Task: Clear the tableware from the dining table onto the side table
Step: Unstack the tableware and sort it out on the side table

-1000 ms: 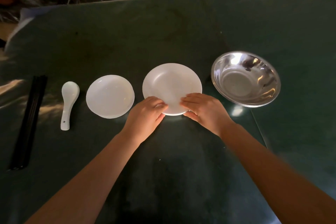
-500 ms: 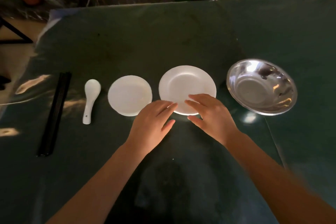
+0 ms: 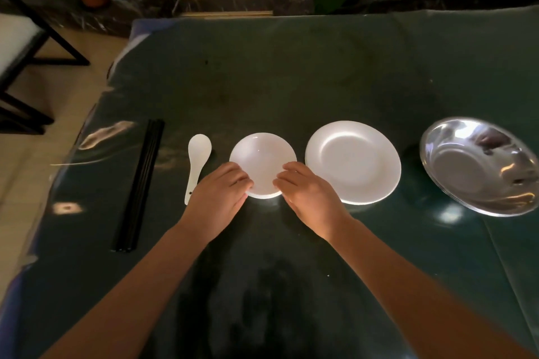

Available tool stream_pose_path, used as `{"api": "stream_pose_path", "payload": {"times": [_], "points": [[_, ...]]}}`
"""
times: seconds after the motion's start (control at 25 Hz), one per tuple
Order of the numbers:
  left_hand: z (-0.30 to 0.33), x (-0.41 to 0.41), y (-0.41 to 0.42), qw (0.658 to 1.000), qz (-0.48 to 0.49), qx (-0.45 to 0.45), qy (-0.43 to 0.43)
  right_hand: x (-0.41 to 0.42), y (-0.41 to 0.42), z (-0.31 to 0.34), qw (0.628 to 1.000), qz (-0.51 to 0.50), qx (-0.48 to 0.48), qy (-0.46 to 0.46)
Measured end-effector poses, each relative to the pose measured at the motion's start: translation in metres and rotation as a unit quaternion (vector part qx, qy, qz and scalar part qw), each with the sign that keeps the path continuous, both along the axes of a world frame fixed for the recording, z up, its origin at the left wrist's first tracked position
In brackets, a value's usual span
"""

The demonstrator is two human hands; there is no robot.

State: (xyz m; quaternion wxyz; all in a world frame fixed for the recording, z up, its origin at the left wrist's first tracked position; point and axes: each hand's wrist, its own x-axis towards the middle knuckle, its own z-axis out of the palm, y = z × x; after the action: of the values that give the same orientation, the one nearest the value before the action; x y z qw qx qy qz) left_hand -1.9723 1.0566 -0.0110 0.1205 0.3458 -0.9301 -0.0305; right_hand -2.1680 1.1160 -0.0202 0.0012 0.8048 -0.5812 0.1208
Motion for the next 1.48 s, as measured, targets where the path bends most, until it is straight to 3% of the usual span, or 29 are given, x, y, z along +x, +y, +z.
{"api": "stream_pose_path", "payload": {"times": [0.44, 0.64, 0.76, 0.88, 1.08, 1.32, 1.48], "points": [[0.002, 0.004, -0.039, 1.0, -0.009, 0.013, 0.015, 0.01, -0.04, -0.004, 1.0, -0.02, -0.011, -0.018], [0.007, 0.011, -0.048, 0.989, 0.069, 0.072, 0.112, 0.004, -0.034, -0.002, 0.983, -0.112, -0.05, -0.134], [0.006, 0.006, -0.061, 0.982, 0.083, 0.159, 0.066, 0.006, -0.047, 0.005, 0.967, -0.209, 0.044, -0.14], [0.001, 0.007, -0.064, 0.983, 0.062, 0.164, 0.047, 0.012, -0.056, 0.009, 0.945, -0.239, 0.126, -0.183], [-0.005, 0.011, -0.063, 0.979, 0.07, 0.186, 0.046, 0.016, -0.059, 0.016, 0.925, -0.271, 0.117, -0.239], [-0.003, 0.022, -0.048, 0.981, 0.098, 0.151, 0.066, 0.017, -0.057, 0.013, 0.912, -0.295, 0.107, -0.265], [-0.006, 0.072, -0.007, 0.989, 0.115, 0.076, 0.053, 0.023, -0.067, 0.023, 0.953, -0.244, -0.008, -0.18]]}}
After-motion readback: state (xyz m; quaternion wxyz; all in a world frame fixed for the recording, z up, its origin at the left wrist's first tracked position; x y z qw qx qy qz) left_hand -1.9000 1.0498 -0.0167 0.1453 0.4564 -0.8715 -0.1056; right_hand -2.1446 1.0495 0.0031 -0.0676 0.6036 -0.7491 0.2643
